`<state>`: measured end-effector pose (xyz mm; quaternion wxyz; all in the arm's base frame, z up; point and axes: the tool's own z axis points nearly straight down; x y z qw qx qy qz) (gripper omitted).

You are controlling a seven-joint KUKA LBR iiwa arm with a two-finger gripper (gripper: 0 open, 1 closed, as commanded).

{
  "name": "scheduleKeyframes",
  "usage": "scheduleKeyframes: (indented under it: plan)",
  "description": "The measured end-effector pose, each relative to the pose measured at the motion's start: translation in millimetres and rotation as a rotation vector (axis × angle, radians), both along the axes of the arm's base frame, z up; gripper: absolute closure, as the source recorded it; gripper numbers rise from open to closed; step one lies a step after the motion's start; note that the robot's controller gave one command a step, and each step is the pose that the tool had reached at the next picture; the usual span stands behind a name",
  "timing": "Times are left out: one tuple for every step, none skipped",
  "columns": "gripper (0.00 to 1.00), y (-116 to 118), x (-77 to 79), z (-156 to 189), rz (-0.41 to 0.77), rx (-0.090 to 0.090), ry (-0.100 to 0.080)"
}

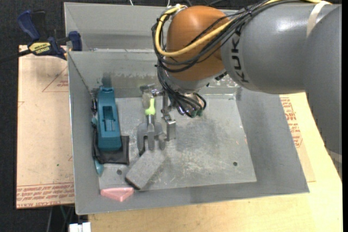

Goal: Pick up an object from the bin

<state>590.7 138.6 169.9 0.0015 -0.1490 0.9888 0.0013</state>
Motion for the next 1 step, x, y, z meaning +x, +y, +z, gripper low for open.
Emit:
scheduleKeyframes:
  plan:
    - [0.0,-8.5,16.3,-26.8,0.435,-0.001,-0.004]
